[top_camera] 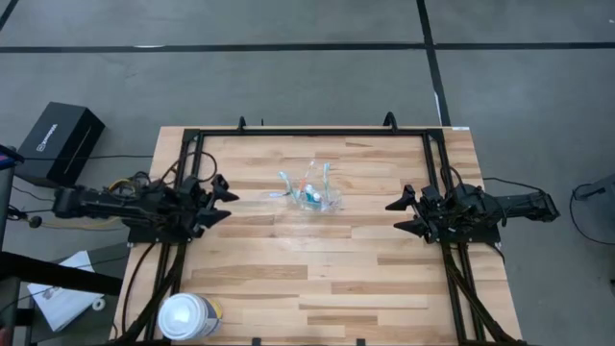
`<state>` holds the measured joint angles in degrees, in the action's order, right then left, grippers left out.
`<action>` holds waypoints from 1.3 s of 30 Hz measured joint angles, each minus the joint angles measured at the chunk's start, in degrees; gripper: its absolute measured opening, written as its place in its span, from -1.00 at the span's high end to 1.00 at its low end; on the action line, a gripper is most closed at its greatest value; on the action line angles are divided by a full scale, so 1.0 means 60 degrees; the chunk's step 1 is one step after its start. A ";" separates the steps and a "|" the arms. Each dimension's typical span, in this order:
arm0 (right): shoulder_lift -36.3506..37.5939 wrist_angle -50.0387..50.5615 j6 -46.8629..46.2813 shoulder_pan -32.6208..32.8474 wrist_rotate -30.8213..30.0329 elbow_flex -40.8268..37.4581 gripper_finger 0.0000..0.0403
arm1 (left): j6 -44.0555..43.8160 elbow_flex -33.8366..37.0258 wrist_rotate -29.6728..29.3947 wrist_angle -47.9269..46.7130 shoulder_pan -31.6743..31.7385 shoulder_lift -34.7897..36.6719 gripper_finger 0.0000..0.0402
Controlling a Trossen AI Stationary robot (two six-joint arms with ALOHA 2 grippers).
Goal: Pick & Place toothbrushing station
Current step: Return to Home Position
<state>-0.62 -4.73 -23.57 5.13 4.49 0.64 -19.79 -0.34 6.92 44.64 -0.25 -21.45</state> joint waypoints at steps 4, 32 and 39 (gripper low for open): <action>0.0000 -0.0002 0.0002 -0.0002 0.0000 0.0000 -0.50 | 0.0000 0.0000 -0.0002 0.0000 0.0000 -0.0416 -0.16; 0.0000 0.0000 0.0000 -0.0004 0.0000 0.0000 -0.50 | 0.0000 0.0000 -0.0003 0.0004 0.0000 -0.1133 -0.16; 0.0000 -0.0003 0.0004 0.0000 0.0000 0.0000 -0.50 | 0.0000 0.0000 -0.0002 0.0005 0.0000 -0.1133 -0.16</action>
<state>-0.62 -4.75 -23.55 5.13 4.49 0.64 -19.79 -0.34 6.91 44.67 -0.25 -28.25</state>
